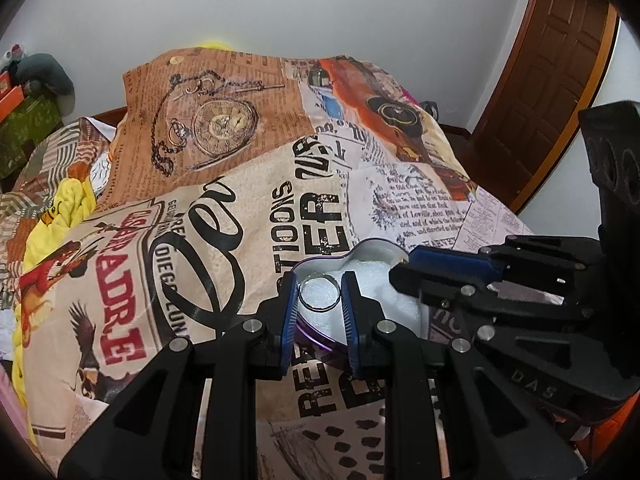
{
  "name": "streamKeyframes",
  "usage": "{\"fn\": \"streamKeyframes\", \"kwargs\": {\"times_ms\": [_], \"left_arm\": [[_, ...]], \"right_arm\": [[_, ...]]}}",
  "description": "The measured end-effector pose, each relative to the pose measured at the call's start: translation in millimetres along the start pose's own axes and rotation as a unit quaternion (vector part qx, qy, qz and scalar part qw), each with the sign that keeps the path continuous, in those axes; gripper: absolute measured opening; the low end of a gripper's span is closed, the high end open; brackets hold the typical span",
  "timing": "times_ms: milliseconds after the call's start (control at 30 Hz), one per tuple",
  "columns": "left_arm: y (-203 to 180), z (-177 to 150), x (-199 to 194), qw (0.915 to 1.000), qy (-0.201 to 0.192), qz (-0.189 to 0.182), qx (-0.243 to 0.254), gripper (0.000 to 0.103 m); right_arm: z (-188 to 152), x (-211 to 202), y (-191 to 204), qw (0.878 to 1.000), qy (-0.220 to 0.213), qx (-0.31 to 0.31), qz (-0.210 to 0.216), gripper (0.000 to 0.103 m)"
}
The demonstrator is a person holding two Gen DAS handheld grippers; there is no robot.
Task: Organize jewelry
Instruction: 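Lower the ring into the tin and open the left tool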
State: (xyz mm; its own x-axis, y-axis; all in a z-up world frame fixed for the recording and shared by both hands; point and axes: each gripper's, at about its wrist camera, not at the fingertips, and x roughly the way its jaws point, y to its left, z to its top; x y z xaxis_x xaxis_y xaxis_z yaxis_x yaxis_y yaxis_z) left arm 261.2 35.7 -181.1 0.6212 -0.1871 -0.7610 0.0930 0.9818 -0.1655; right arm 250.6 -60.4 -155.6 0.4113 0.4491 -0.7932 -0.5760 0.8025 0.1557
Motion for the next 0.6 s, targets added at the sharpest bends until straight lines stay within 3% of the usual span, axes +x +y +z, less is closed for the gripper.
{"fn": "streamKeyframes", "kwargs": {"times_ms": [233, 600], "left_arm": [[4, 0, 3, 0.9999, 0.008, -0.008, -0.003, 0.021], [1, 4, -10, 0.9999, -0.005, -0.012, -0.004, 0.021]], "right_arm": [[-5, 13, -1, 1.000, 0.026, -0.006, 0.005, 0.015], [-4, 9, 2, 1.000, 0.019, -0.017, 0.003, 0.016]]}}
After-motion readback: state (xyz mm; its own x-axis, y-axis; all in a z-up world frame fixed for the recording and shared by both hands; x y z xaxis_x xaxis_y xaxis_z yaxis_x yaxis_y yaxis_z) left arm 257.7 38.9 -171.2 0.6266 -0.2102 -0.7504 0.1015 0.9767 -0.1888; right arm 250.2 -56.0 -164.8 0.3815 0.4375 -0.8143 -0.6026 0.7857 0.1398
